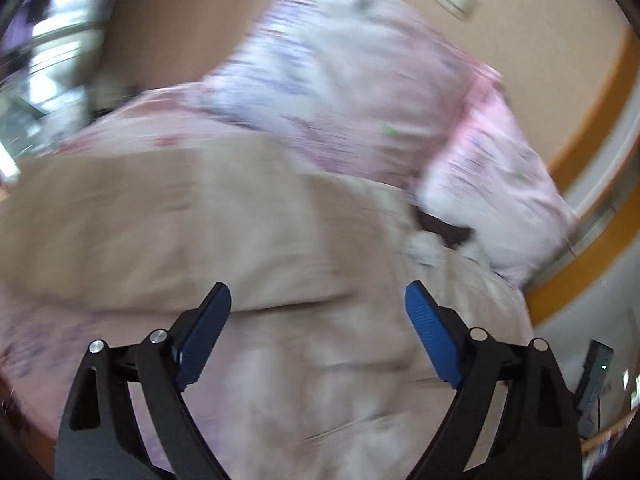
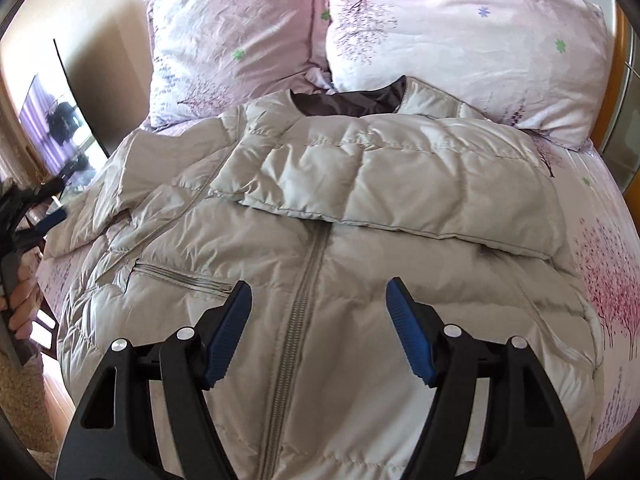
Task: Fold large clothes
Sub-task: 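Grasp the other sleeve with the left gripper and lift it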
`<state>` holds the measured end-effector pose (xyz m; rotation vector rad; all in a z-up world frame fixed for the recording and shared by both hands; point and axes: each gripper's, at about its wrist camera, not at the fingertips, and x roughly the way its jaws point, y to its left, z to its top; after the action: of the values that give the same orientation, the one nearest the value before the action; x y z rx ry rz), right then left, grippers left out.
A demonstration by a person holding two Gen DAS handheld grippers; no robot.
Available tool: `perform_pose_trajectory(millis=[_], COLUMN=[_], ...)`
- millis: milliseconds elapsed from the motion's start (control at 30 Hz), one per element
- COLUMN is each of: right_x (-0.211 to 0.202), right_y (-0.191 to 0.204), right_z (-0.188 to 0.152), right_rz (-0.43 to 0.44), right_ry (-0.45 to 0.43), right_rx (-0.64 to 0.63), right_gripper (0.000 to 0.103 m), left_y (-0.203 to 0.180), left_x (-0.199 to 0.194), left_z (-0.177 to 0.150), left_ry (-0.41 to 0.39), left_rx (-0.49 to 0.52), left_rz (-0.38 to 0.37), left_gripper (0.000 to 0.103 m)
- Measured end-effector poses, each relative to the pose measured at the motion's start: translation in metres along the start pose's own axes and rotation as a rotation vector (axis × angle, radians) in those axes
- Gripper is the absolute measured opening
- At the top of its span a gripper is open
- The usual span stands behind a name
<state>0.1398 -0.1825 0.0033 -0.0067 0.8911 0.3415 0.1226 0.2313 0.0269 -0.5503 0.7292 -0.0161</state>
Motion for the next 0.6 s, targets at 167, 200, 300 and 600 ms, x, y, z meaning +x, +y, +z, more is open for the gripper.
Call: perform_pose_trajectory(millis=[167,200,300,600], right_x=[0.003,0.004,0.006,0.006], right_y=[0.008,0.01,0.014,0.019], right_z=[0.0,-0.001,-0.002,-0.004], right_rz=[0.014,0.016,0.018,0.022], right_ry=[0.014,0.015,0.025,0.033], right_rx=[-0.01,-0.014,-0.022,-0.03], right_gripper=[0.071,0.071,0.071,0.071], left_y=[0.085,0.095,0.124,0.17], left_x=[-0.017,-0.017,-0.017,-0.016], left_z=[-0.015,-0.019,-0.024,-0.008], left_ry=[0.033,0.041,0.041,-0.055], left_rx=[-0.234,-0.274,-0.405,-0.65], left_rz=[0.044,0.036,0.005,-0.016], left_gripper=[0.089,0.089,0.089,0.073])
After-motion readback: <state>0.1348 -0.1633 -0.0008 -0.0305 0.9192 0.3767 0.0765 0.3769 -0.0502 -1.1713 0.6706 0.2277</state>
